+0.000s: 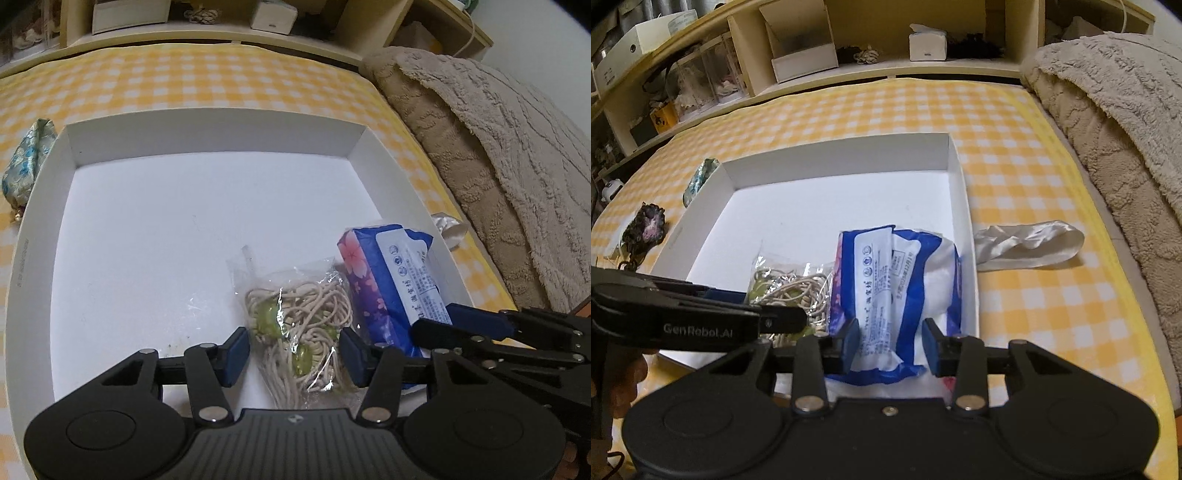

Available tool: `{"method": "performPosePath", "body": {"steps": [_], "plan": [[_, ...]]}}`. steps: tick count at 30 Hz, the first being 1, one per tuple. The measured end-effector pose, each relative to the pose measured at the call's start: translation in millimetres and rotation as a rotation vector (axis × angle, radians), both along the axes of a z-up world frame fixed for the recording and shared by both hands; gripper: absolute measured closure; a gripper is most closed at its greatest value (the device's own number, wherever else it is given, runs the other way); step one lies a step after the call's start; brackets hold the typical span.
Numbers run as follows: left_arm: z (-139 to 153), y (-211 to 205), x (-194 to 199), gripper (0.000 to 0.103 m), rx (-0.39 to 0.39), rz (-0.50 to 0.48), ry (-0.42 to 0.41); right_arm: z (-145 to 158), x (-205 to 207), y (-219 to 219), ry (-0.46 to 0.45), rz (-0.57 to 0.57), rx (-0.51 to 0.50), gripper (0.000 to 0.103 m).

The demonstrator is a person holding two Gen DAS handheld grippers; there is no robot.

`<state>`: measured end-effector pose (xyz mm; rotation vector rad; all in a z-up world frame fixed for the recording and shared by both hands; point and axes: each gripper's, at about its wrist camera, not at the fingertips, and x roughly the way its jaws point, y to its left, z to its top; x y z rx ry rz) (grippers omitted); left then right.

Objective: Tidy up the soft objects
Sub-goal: 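Open both tools to release the tissue pack and bead-cord bag in the box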

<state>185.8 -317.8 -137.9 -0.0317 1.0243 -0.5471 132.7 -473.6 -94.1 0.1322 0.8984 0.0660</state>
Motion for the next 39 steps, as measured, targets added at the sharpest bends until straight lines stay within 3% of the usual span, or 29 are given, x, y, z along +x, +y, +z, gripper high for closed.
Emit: {"method": "performPosePath", "body": {"steps": [3,13,19,29,31,35,39], "plan": [[3.8,4.1,-1.9,0.048,-0.009,0.01,0.01,8.8,-4.6,-1.9,-0.017,-0.01,0.015,0.065],[34.9,25.2,-16.7,0.029,-0.02,0.046,-0.022,38.0,-22.2,-5.0,-0.073,-0.038,0.043,0.064],[59.5,42.2,-30.9,0.018,-0.03,0.058,-0.065,58.9,-37.1,0.1,-0.112,-0.05,0.038,0.055],[97.2,67.3,-60.3,0.0,-0.048,0.067,-0.15,82.3,-65.6,6.1,-0.158,-0.09,0.018,0.031],[102.3,70.2,-67.0,0.0,-0.045,0.066,-0.167,85.8,-70.8,7.0,-0.165,-0.093,0.014,0.025],[111.1,76.3,-79.7,0.0,-0.04,0.07,-0.202,94.1,-80.4,10.5,-0.18,-0.101,0.003,0.003],[116.9,83.6,-87.4,0.0,-0.048,0.059,-0.216,102.4,-88.5,16.3,-0.191,-0.11,-0.017,0.0]]}}
